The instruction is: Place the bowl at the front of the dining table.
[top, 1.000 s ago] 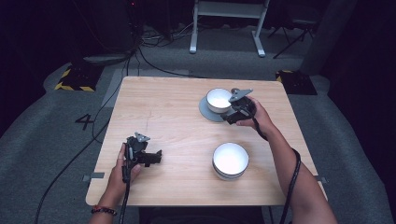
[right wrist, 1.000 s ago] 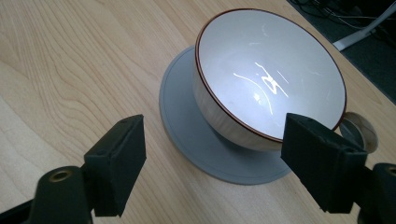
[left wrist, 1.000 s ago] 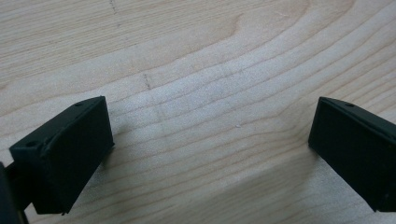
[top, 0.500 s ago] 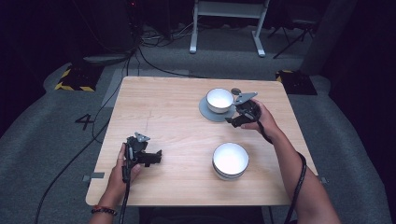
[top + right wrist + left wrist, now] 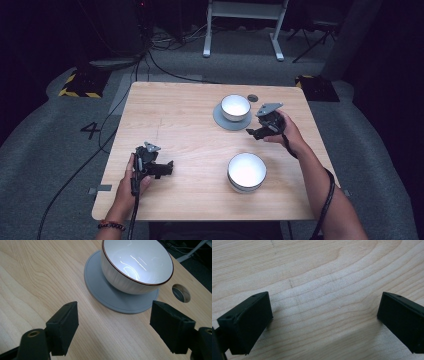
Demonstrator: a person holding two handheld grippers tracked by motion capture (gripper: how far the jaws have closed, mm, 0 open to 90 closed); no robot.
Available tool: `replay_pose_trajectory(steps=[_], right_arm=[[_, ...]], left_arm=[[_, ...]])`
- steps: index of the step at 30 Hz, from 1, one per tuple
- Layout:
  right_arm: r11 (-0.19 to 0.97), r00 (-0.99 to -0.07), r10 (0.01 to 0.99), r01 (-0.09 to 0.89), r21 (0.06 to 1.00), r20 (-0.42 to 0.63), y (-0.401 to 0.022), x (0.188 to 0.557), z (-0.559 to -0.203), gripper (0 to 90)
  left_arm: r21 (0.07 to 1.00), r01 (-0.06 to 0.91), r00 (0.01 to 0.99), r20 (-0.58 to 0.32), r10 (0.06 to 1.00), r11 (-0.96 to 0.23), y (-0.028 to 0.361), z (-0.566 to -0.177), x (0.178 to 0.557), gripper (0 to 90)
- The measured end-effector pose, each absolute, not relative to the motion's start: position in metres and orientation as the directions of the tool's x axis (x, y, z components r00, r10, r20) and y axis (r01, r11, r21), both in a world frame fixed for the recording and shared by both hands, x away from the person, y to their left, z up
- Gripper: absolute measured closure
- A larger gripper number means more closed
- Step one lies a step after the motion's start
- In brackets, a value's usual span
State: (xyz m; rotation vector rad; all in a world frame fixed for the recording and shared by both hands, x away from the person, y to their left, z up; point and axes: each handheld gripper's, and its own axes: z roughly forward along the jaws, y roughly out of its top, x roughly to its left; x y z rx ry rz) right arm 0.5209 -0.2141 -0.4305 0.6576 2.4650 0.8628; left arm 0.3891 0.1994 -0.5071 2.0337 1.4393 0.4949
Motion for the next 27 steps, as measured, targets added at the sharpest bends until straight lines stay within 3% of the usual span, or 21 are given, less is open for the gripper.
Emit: replay_pose_trajectory(steps=[27], right_arm=[[0.718,-0.786,0.555,0.286,0.635,-0.273,-0.241,0.495,-0.435,23.2]], left_arm=[[0.654,0.718,0.345,-0.036,0.938,-0.239,0.199,-0.507,0.389,0.0]])
